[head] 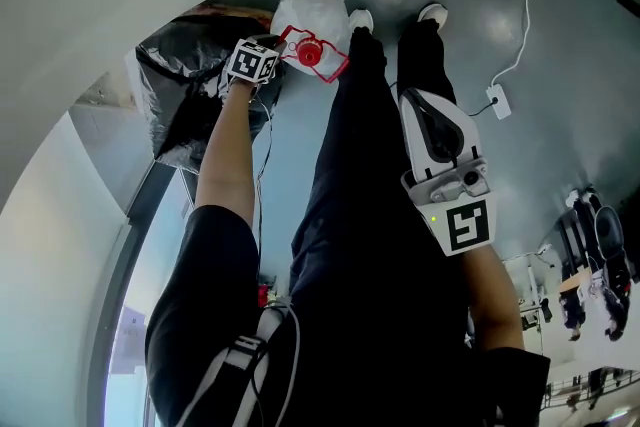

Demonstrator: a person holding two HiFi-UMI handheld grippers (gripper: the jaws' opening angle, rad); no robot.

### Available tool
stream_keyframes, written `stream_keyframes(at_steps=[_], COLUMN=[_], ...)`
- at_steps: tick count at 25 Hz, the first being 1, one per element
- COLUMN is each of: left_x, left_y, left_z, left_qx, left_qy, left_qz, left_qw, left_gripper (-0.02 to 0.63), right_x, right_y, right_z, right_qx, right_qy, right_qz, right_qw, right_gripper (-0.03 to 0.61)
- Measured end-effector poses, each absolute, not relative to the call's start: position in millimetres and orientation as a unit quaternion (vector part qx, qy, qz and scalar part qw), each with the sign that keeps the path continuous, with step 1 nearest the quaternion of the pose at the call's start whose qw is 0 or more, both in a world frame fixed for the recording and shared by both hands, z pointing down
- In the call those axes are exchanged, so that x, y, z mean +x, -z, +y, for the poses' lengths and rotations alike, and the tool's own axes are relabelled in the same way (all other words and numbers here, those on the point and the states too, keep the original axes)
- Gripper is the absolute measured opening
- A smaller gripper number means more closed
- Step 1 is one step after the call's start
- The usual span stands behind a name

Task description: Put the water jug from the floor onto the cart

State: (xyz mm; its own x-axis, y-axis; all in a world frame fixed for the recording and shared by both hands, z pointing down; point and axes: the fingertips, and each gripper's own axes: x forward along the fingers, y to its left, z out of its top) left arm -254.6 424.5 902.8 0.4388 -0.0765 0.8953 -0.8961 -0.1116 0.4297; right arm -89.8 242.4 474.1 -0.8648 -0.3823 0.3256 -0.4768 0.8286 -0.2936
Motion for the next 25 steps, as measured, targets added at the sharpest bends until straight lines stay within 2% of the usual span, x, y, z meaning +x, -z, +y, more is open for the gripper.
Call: stream_keyframes(at_steps=[15,25], left_x=[-265,-216], left_y=[-815,-726], left_z=[374,263], left_qx=[0.650,0.674], left_qy=[-0.386,-0.370], left_qz=[-0.398,-0.399], left_qw=[0.520,0.499], left_gripper=[0.084,0.091], right_x=[-86,-17], right_y=[-424,-384], right_z=[201,127], right_qx=[0.254,0.273], right_qy=[-0.184,-0.208], right_qz=[-0.948,-0.939], right_qw=[0.059,0.011], right_gripper=[0.017,0.017])
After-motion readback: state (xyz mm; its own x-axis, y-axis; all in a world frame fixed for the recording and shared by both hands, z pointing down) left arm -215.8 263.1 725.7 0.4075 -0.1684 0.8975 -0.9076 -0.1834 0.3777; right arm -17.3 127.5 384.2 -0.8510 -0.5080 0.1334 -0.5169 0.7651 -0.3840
